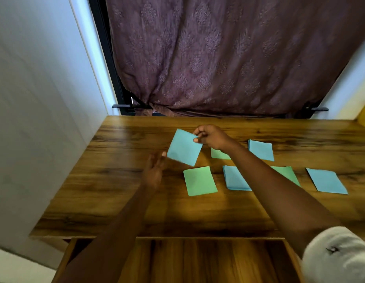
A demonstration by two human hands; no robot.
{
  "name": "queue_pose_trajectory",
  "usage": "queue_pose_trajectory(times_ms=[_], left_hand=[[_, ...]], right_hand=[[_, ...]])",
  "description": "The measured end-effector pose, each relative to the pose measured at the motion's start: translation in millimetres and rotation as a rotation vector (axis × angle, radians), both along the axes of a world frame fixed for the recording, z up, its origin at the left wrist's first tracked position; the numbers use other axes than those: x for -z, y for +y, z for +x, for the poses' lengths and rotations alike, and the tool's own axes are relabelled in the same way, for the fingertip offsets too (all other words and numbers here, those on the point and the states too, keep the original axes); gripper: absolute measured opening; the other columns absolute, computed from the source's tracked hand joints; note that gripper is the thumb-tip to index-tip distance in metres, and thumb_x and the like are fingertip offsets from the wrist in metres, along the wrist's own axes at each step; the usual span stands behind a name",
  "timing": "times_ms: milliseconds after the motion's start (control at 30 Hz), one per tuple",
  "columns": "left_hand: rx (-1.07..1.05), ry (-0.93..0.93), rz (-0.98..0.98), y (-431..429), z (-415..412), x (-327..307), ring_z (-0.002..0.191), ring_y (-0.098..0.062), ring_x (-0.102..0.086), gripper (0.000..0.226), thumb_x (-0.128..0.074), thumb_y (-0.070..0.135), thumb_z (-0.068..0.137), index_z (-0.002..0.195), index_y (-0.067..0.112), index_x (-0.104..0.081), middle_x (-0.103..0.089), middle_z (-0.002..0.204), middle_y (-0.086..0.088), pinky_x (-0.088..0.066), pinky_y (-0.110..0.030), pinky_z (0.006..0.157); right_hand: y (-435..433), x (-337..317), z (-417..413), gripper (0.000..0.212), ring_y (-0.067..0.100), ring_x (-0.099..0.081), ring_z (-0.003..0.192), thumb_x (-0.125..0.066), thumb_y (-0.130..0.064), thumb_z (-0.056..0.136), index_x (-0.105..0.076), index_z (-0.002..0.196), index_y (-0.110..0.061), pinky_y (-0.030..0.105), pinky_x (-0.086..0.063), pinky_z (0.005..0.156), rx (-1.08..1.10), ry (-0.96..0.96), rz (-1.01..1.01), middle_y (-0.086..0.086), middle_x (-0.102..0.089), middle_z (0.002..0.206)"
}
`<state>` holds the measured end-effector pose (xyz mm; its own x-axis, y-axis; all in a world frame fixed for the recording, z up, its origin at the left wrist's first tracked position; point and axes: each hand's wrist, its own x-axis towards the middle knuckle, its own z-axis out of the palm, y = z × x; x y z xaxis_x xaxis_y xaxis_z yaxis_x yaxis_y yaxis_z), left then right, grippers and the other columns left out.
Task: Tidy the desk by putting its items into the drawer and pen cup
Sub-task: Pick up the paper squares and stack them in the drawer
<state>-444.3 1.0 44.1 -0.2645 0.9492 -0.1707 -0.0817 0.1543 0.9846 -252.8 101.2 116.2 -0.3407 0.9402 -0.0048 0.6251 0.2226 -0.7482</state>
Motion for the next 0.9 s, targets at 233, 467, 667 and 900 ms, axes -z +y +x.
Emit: queue_pose_trajectory(times_ms=[233, 467, 667, 900], left_hand=[[0.315, -0.246, -0.108, -3.2, 31.3, -33.7, 0.098, -0.034, -0.063, 0.05, -0.071, 0.042, 0.077, 0.113, 0.009, -0.061, -0.064, 0.115, -0.018, -0.052, -0.05, 0.081], [0.175, -0.392, -0.169, -4.3, 62.0, -17.0, 0.082, -0.025, -0.064, 0.012, -0.055, 0.013, 0.092, 0.103, 0.011, -0.06, -0.067, 0.095, -0.009, -0.054, -0.034, 0.057], [0.035, -0.422, -0.183, 19.5, 63.5, 0.0, 0.087, -0.031, -0.061, 0.014, -0.06, 0.013, 0.089, 0.102, 0.008, -0.06, -0.063, 0.103, -0.017, -0.052, -0.043, 0.07], [-0.011, -0.372, -0.207, 45.2, 64.2, 6.8, 0.087, -0.032, -0.061, 0.022, -0.06, 0.015, 0.09, 0.109, 0.005, -0.056, -0.063, 0.106, -0.018, -0.052, -0.041, 0.067]], right_hand=[[-44.3, -28.8, 14.5, 0.022, 0.014, -0.063, 0.09, -0.069, -0.009, 0.083, -0.068, 0.105, -0.011, 0.032, -0.052, 0.083, -0.225, -0.169, -0.05, 0.0, -0.068, 0.096], [-13.5, 1.0, 53.9, 0.023, 0.013, -0.061, 0.09, -0.07, -0.008, 0.082, -0.067, 0.104, -0.004, 0.023, -0.049, 0.084, -0.096, -0.046, -0.041, 0.005, -0.067, 0.099], [57.2, 52.9, 101.5, 0.043, 0.03, -0.053, 0.117, -0.071, -0.021, 0.082, -0.058, 0.122, -0.012, 0.038, -0.045, 0.097, 0.093, -0.521, 0.032, 0.012, -0.058, 0.129], [88.4, 70.3, 99.7, 0.101, 0.031, -0.031, 0.137, -0.08, -0.042, 0.07, -0.023, 0.148, -0.015, 0.042, -0.03, 0.111, -0.094, -0.772, -0.078, 0.012, -0.029, 0.152]])
